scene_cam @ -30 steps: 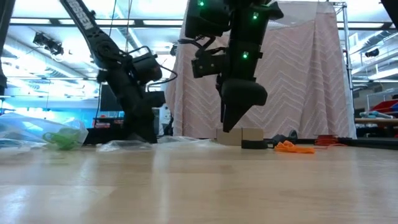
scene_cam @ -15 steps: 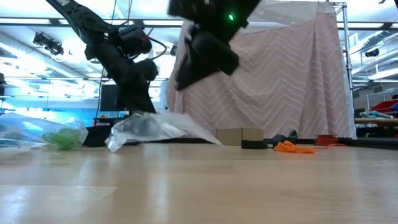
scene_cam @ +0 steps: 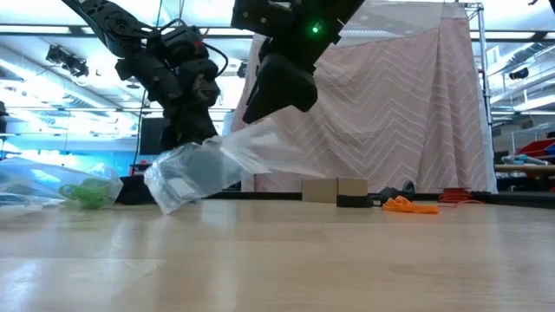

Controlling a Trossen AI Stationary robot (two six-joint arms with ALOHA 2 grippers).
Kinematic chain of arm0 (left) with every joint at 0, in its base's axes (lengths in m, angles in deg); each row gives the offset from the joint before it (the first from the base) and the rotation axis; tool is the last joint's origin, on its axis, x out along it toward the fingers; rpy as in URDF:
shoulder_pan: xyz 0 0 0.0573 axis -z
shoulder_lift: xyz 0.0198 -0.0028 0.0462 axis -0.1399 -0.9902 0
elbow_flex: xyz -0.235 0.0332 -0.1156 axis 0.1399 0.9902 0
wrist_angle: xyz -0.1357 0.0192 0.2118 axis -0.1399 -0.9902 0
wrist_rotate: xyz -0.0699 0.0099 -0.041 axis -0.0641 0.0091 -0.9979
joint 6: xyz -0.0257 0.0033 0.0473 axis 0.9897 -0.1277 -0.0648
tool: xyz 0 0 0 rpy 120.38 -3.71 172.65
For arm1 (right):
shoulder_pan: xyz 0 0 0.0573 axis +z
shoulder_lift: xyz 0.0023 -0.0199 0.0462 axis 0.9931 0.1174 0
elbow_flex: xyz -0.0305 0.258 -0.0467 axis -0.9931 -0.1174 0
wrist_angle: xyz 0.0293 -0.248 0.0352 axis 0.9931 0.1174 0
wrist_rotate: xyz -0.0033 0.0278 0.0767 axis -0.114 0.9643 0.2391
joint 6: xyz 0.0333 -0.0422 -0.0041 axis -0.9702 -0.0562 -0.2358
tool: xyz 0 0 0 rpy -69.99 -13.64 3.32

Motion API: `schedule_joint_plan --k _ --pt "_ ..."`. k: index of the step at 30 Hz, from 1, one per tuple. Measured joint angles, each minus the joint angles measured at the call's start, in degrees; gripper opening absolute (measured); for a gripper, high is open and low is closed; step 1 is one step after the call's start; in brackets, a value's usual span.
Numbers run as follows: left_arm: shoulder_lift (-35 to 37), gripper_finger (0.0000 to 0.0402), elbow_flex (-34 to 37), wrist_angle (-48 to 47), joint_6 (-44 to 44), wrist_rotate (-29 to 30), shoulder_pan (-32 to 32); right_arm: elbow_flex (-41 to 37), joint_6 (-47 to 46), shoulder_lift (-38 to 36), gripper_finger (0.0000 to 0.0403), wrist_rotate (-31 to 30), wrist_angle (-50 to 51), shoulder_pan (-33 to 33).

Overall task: Sort rubber bands
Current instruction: Open the transparent zip bag

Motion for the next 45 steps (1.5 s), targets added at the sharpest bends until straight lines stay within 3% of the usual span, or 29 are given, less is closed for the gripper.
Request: schedule_joint_plan --k 14,25,39,45 --pt "0.0 0.0003 0.0 1.6 4.7 -9.4 -0.5 0.0 -8.1 0.0 0.0214 -2.1 8.2 -2.2" --pt "0.0 0.0003 -0.1 1.6 3.8 -8.7 -0.6 0.0 -3.1 0.0 0.0139 1.2 7.2 -2.8" --pt "0.0 0.0002 -0.1 0.4 6.9 -22.4 -11.7 0.0 4.2 0.0 0.0186 0.5 -0.3 -4.8" --pt "0.1 0.0001 0.6 -0.4 5.5 -25.8 -14.4 0.0 6.1 0.0 0.0189 0.7 -3.9 -7.6"
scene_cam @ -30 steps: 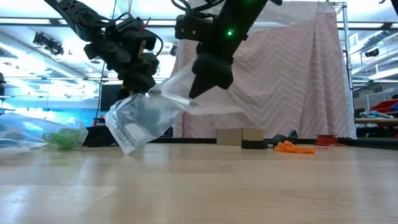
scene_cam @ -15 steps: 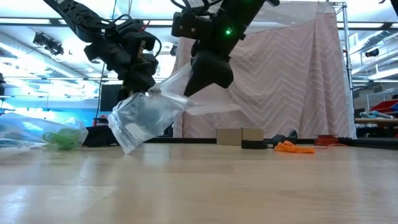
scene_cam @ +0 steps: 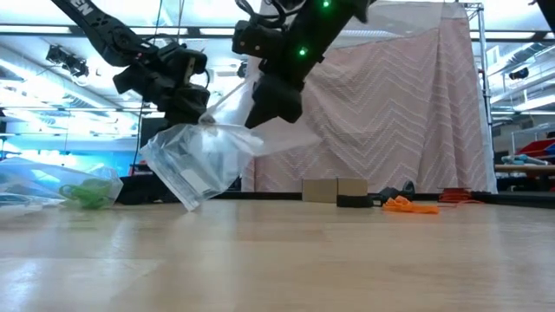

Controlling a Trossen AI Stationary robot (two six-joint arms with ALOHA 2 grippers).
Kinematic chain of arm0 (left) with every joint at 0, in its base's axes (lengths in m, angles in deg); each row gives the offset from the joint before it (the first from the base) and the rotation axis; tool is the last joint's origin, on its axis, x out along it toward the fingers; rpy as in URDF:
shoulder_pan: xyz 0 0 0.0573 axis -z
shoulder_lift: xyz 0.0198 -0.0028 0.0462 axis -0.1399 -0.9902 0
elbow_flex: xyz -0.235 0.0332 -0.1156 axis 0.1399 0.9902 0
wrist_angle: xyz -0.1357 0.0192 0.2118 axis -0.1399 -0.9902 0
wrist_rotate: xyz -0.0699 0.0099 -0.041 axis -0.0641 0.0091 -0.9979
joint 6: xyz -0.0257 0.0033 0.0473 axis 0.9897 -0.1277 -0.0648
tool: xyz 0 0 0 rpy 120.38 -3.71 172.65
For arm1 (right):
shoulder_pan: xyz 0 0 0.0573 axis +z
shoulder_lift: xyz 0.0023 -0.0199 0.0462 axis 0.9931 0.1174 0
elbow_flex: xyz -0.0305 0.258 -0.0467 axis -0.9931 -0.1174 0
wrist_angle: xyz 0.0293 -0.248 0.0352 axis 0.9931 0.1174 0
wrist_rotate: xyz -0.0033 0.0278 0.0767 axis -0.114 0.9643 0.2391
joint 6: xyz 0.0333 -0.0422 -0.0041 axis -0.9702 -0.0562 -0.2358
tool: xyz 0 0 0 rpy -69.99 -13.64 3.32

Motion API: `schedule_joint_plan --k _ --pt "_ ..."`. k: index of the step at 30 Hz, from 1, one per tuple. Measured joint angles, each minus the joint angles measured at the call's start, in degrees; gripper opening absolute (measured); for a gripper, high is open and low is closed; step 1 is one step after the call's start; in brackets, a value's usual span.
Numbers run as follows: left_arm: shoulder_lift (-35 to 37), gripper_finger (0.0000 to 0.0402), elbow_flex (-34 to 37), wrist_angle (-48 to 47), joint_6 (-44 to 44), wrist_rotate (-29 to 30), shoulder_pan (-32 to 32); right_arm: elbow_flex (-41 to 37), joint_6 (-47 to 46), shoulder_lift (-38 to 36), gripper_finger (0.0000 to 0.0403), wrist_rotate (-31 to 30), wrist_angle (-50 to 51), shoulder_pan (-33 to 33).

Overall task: Sort rubber bands
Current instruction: Open the transparent zip bag

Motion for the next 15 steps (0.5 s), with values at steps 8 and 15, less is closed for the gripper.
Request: schedule_joint_plan --k 8,15 --pt "-0.1 0.0001 5.0 2.5 -0.8 -1.4 -3.9 0.0 5.3 0.0 0.0190 2.4 -7.3 -1.8" --pt "-0.1 0.0001 7.2 11.1 2.7 -4.5 -5.8 0.0 5.1 0.0 0.0189 4.6 -7.8 -2.6"
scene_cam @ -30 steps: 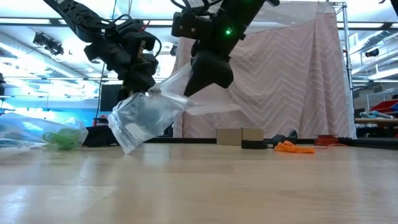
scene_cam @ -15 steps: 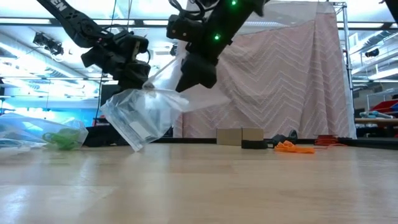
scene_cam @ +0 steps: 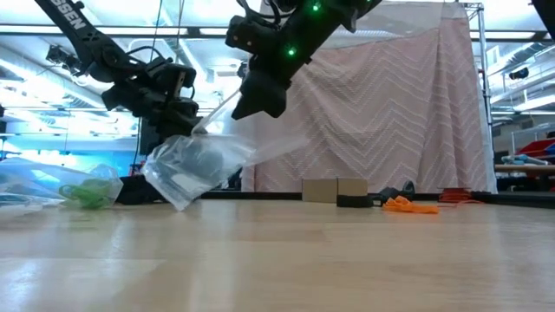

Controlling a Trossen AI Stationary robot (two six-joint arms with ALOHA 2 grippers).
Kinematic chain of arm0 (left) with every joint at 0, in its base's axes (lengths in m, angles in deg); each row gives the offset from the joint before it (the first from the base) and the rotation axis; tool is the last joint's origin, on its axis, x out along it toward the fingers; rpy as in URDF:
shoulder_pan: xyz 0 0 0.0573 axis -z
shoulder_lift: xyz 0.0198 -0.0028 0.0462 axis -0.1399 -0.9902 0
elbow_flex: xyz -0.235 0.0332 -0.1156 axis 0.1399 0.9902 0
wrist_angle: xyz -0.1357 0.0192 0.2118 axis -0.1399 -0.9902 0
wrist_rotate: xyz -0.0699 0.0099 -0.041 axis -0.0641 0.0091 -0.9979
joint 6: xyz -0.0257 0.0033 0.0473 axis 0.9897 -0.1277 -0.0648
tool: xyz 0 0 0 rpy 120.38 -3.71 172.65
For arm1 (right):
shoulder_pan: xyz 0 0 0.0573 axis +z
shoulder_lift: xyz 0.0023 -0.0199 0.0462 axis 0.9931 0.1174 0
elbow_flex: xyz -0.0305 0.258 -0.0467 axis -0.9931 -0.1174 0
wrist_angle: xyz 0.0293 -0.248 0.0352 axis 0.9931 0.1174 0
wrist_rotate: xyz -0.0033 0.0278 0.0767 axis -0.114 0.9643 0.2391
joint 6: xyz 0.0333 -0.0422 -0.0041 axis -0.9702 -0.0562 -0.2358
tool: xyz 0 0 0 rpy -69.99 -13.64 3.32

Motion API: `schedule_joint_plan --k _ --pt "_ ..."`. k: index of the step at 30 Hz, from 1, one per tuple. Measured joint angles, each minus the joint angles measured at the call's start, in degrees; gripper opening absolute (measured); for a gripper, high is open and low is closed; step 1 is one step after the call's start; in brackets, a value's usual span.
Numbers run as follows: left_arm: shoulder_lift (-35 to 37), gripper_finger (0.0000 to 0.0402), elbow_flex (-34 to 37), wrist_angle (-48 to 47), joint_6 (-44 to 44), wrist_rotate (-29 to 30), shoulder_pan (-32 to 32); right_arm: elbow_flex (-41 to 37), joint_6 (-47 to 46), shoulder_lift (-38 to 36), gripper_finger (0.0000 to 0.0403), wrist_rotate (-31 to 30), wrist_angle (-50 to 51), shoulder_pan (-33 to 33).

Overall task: Sort rubber bands
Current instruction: Open the transparent zip bag

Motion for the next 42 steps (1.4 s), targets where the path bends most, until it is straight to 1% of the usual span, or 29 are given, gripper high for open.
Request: schedule_joint_plan --k 7,15,22,30,35,42 --pt "0.0 0.0001 0.1 0.1 -0.1 -0.5 -1.6 0.0 -0.3 0.0 0.0188 0.4 0.0 -0.1" --pt "0.0 0.0001 0.1 -0.9 -1.2 -0.5 -5.2 0.0 0.9 0.0 0.0188 0.3 0.0 -0.3" --pt "0.0 0.0001 0.2 -5.5 -5.5 -0.4 -8.0 0.0 2.7 0.0 0.0186 0.2 -1.1 -0.9" --pt "0.0 0.0001 0.2 -4.8 -6.1 -0.4 -8.8 0.0 2.8 0.0 0.0182 0.2 -3.4 -2.1" --pt "0.0 0.0001 0.2 -4.8 -7.0 -0.4 -8.9 0.0 2.8 0.0 0.0161 0.3 -4.1 -2.3" --pt "0.0 0.0001 0.2 -4.6 -7.1 0.1 -8.8 0.0 2.8 0.0 0.0103 0.4 -3.9 -2.2"
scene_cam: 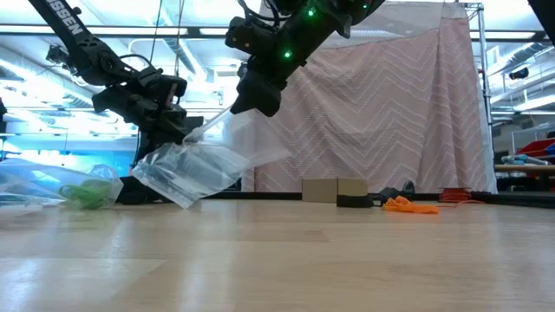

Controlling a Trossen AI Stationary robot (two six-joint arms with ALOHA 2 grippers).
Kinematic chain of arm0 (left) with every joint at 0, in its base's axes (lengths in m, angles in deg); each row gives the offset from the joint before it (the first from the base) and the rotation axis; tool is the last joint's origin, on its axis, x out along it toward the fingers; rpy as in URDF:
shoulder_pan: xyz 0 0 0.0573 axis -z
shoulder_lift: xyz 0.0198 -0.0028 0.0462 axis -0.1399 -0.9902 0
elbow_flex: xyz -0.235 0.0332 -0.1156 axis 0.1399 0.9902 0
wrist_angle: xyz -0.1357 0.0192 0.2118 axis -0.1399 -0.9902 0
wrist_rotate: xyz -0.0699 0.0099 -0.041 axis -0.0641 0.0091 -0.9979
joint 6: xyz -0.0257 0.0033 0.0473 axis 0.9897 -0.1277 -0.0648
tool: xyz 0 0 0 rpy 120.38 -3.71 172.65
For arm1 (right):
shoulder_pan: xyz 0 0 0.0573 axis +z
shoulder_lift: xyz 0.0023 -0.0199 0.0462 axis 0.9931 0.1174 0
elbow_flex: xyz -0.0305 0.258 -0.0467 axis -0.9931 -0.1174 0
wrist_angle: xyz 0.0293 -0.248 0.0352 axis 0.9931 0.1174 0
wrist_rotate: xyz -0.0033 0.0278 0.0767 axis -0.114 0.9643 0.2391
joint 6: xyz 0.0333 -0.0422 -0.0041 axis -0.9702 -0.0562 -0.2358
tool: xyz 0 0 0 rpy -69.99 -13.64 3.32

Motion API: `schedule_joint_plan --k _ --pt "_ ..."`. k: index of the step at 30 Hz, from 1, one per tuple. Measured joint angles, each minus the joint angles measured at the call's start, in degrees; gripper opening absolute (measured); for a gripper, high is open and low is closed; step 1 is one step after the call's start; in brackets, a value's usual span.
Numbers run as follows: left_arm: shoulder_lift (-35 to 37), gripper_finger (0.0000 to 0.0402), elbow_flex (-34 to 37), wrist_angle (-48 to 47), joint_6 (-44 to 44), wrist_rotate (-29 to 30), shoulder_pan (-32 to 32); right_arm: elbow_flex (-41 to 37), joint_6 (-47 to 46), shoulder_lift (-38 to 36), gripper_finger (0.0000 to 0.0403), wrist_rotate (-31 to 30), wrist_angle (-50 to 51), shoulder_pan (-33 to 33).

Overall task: Sort rubber bands
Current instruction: Open the transparent zip bag

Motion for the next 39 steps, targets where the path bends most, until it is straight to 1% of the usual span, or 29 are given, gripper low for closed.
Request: schedule_joint_plan --k 4,8,9,13,16,20,23,27,34,37,39 --pt "0.0 0.0001 0.0 0.3 0.0 0.1 0.0 0.0 0.0 0.0 0.0065 0.0 0.1 0.0" --pt "0.0 0.0001 0.0 0.7 0.0 0.2 0.0 0.0 0.2 0.0 0.0012 0.0 1.4 -0.1" --pt "0.0 0.0001 0.0 0.9 0.0 0.2 0.0 0.0 0.4 0.0 0.0007 0.0 1.5 -0.1" --pt "0.0 0.0001 0.0 1.7 0.0 0.3 0.0 0.0 0.4 0.0 0.0002 -0.5 1.4 -0.1" --pt "0.0 0.0003 0.0 3.2 -1.7 1.0 0.0 0.0 0.4 0.0 0.0001 -3.6 1.4 -0.1" --pt "0.0 0.0019 0.0 5.7 -4.7 2.1 0.0 0.0 0.4 0.0 0.0000 -4.6 1.7 -0.5" --pt "0.0 0.0039 0.0 8.3 -7.0 2.8 0.0 0.0 0.3 0.0 0.0000 -4.7 1.8 -1.1" --pt "0.0 0.0076 0.0 9.5 -11.0 2.6 0.0 0.0 -0.8 0.0 0.0000 -4.9 2.0 -2.5" --pt "0.0 0.0145 0.0 10.9 -21.6 3.2 0.0 0.0 -4.2 0.0 0.0000 -5.0 3.5 -6.2" --pt "0.0 0.0159 0.0 11.1 -25.2 7.0 0.0 0.0 -6.4 0.0 0.0000 -4.6 3.5 -8.3" --pt "0.0 0.0163 0.0 11.0 -26.6 11.6 0.0 0.0 -9.1 0.0 0.0000 -3.1 3.8 -9.9"
